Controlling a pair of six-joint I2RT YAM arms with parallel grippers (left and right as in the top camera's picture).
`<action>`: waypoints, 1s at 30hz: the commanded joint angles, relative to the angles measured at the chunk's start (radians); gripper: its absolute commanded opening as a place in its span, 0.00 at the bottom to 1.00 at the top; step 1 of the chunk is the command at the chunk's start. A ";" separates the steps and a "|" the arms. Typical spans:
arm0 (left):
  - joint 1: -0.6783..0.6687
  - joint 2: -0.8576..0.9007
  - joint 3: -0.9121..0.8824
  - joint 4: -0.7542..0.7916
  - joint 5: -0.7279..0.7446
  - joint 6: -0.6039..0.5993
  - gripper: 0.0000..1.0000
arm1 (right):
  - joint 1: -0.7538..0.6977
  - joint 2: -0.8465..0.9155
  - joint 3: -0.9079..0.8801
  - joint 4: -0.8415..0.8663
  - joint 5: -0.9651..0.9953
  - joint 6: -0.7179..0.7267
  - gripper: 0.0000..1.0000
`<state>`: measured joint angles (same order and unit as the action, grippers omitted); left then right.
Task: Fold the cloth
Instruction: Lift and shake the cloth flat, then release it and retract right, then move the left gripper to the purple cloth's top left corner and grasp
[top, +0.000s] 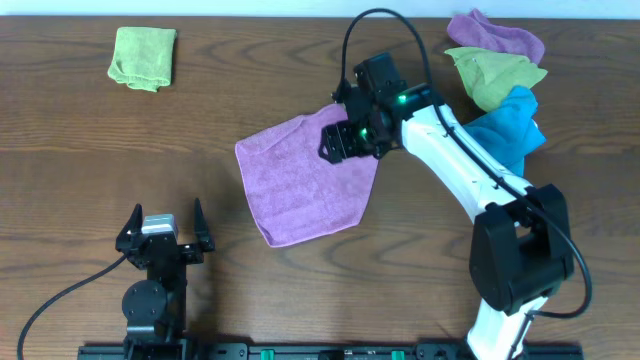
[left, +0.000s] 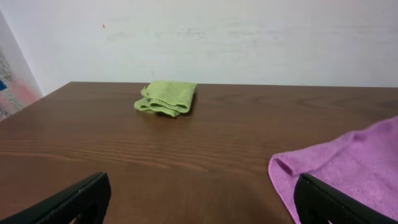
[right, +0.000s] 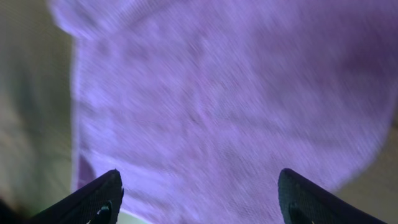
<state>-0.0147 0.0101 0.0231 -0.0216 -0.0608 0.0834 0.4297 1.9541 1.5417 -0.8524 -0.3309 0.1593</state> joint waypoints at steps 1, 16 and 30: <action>0.003 -0.006 -0.019 -0.045 -0.042 0.010 0.95 | 0.006 -0.094 0.017 -0.055 0.156 -0.044 0.82; 0.002 -0.006 -0.018 -0.051 0.052 -0.130 0.95 | 0.177 -0.965 -0.144 -0.490 0.552 0.121 0.83; 0.001 -0.006 -0.018 -0.001 0.290 -0.675 0.95 | 0.182 -1.271 -0.254 -0.661 0.526 0.211 0.95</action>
<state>-0.0151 0.0101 0.0238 -0.0097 0.1558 -0.5655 0.6037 0.6704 1.2926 -1.5181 0.1688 0.3481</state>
